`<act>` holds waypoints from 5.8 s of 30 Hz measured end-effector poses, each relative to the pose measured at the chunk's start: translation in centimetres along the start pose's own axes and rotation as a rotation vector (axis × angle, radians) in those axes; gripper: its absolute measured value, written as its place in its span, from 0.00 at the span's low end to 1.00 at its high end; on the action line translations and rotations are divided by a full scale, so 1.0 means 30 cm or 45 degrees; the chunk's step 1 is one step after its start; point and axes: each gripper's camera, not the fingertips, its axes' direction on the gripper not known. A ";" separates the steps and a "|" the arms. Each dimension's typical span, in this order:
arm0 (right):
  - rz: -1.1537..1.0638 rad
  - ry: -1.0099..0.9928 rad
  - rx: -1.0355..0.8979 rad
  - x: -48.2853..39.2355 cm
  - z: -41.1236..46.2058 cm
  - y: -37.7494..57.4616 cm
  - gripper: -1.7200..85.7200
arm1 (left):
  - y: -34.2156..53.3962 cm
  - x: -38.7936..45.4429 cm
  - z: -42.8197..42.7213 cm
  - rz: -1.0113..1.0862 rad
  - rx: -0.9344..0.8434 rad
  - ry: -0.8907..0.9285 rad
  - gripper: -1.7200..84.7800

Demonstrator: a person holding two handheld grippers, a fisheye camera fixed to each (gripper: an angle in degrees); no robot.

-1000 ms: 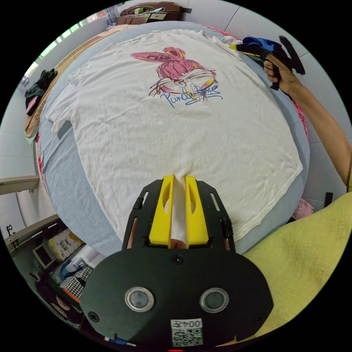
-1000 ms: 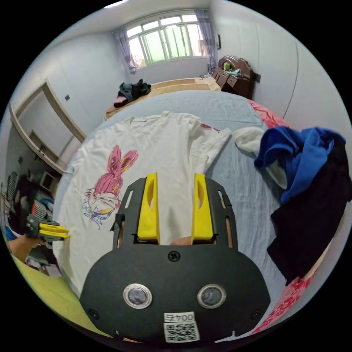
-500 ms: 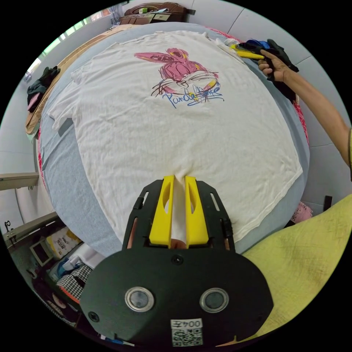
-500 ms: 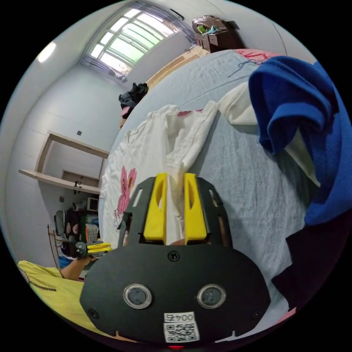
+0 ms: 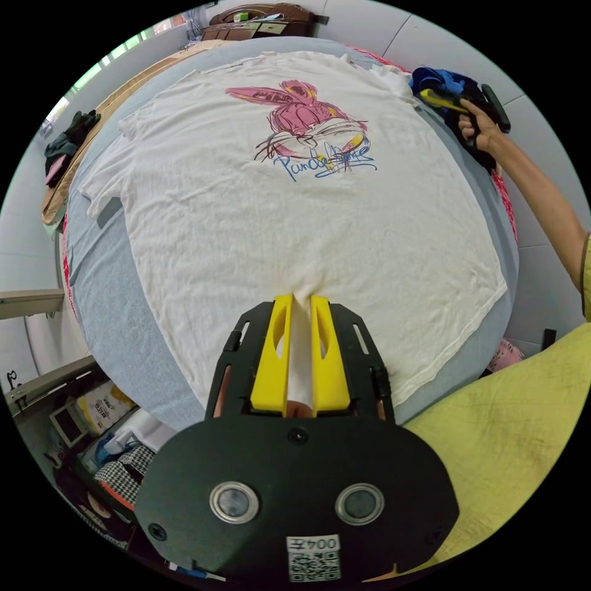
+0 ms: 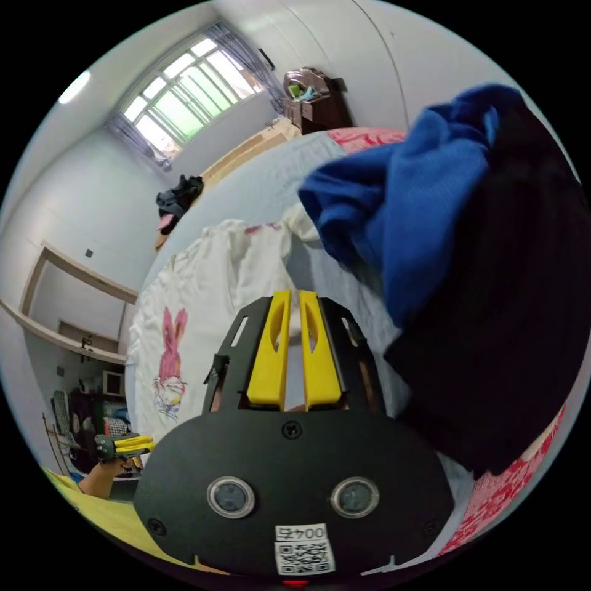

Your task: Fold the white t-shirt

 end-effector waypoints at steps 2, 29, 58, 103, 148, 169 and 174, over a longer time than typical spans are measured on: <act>-0.123 -0.017 0.045 -0.101 0.015 -0.106 0.09 | 0.007 0.001 -0.003 -0.005 0.003 0.001 0.03; -0.318 0.086 -0.090 -0.456 -0.027 -0.152 0.09 | 0.145 0.004 -0.095 -0.065 0.038 0.020 0.03; -0.471 0.452 -0.807 -0.920 -0.191 1.182 0.09 | 0.429 -0.136 -0.326 0.060 0.189 0.267 0.16; 0.115 0.178 -0.676 -0.346 -0.549 1.588 0.02 | 1.271 -0.712 -0.579 -0.647 0.114 0.703 0.05; -0.997 -0.193 -0.488 -2.621 1.407 0.883 0.13 | 0.537 -1.582 -0.901 -1.034 0.743 1.067 0.12; -1.867 0.138 -0.764 -3.069 2.162 0.934 0.14 | 0.448 -1.682 -0.906 -0.991 0.791 1.044 0.10; -1.923 0.149 -0.825 -3.067 2.233 0.942 0.06 | 0.419 -1.650 -0.887 -0.994 0.777 1.027 0.05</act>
